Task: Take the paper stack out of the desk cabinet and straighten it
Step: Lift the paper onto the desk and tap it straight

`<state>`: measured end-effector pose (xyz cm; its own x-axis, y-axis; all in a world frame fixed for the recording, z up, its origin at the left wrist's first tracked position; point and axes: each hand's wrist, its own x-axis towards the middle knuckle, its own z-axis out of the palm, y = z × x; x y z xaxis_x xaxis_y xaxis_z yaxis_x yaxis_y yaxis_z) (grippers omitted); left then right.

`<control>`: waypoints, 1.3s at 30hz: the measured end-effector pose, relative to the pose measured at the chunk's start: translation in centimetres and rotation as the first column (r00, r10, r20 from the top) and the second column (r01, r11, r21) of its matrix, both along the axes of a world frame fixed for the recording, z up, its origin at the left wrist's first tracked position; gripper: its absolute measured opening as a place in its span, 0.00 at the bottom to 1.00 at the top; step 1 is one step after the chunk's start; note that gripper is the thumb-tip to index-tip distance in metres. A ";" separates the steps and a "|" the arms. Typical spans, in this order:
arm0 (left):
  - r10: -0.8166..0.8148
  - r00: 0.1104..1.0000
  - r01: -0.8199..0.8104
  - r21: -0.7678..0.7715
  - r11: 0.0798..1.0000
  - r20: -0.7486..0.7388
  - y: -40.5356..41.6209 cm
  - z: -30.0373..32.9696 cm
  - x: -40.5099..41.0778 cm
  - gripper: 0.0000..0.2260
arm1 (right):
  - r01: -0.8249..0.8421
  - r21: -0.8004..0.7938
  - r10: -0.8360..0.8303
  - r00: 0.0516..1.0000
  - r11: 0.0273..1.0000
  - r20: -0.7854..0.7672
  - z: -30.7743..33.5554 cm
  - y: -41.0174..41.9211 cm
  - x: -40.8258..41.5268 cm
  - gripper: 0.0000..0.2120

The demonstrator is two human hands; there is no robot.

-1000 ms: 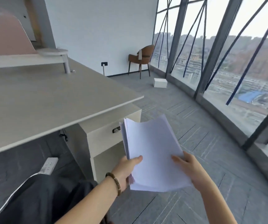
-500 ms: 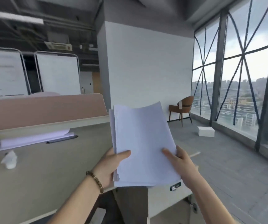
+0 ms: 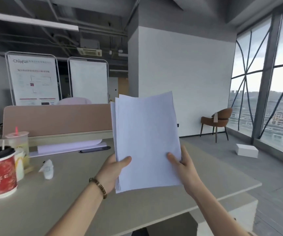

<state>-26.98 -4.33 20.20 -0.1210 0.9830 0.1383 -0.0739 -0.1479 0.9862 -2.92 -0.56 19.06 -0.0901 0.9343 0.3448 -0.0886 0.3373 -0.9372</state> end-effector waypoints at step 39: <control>0.124 0.992 -0.126 0.117 0.985 0.026 7.5 -4.3 -1.8 0.07 | -0.037 0.088 0.042 0.998 0.995 -0.052 2.1 7.4 -3.2 0.17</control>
